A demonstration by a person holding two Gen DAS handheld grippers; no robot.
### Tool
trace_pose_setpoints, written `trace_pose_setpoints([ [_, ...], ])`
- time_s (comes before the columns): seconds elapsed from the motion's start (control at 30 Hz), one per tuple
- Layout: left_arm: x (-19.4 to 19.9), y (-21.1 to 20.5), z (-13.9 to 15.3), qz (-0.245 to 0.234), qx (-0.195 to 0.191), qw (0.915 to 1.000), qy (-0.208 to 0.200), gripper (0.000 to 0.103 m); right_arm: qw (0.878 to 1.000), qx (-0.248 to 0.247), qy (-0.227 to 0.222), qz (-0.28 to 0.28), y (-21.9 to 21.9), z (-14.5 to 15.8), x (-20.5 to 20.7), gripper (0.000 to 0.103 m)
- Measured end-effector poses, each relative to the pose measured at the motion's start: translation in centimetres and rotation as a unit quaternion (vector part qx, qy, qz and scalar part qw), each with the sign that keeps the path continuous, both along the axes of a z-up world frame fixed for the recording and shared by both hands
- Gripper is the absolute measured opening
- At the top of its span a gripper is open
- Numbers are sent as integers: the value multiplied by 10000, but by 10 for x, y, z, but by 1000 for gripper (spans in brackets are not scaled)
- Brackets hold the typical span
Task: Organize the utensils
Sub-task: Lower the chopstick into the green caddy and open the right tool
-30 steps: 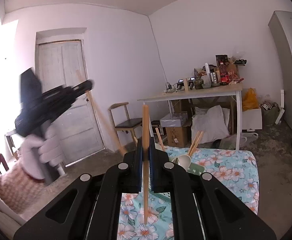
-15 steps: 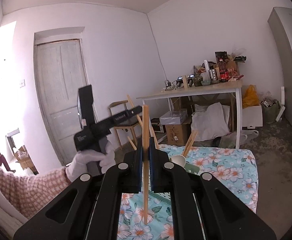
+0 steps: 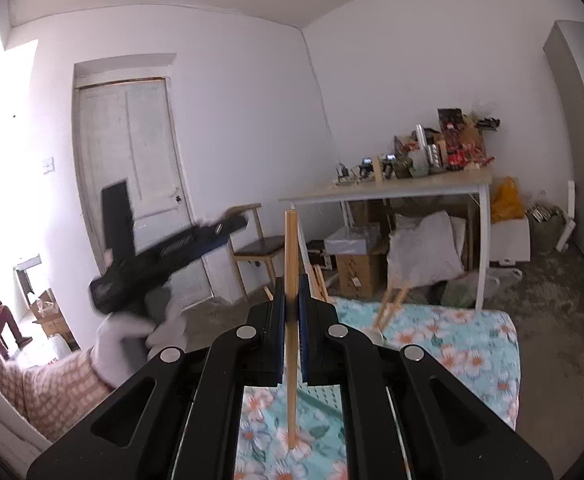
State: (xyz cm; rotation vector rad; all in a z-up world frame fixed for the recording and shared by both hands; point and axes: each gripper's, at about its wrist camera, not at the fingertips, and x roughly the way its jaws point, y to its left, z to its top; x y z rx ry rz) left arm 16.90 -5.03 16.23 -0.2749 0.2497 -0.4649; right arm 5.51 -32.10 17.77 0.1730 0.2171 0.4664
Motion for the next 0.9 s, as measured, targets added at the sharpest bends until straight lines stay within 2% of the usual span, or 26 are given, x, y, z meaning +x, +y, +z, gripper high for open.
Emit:
trace_pose_setpoints([
  [0.17,-29,25,-27,127,416,9987,281,77,9997,-9,-219,96,3,25,16,6],
  [0.27,-50,43,-54,428,895,9940,464,80,9993,-79,-342,116,10,38,27,6],
  [0.47,-78,75,-101,797,1162,9850,997,85,9966,-571,-587,-25,34,56,60,6],
  [0.6,-92,91,-124,1059,1216,9790,1245,88,9944,-905,-517,-149,51,45,89,6],
  [0.7,-100,97,-132,1266,1348,9743,1283,89,9904,-1289,-426,-276,64,20,107,6],
  [0.77,-102,99,-133,1297,1367,9739,1267,89,9869,-1558,-155,-387,71,-2,120,6],
  [0.8,-102,99,-133,1303,1376,9739,1251,89,9856,-1643,-85,-400,73,-7,121,8],
  [0.87,-102,100,-132,1337,1396,9737,1209,90,9843,-1718,62,-387,74,-17,120,21],
  [0.9,-101,101,-132,1339,1410,9735,1201,90,9846,-1701,63,-407,74,-18,116,39],
])
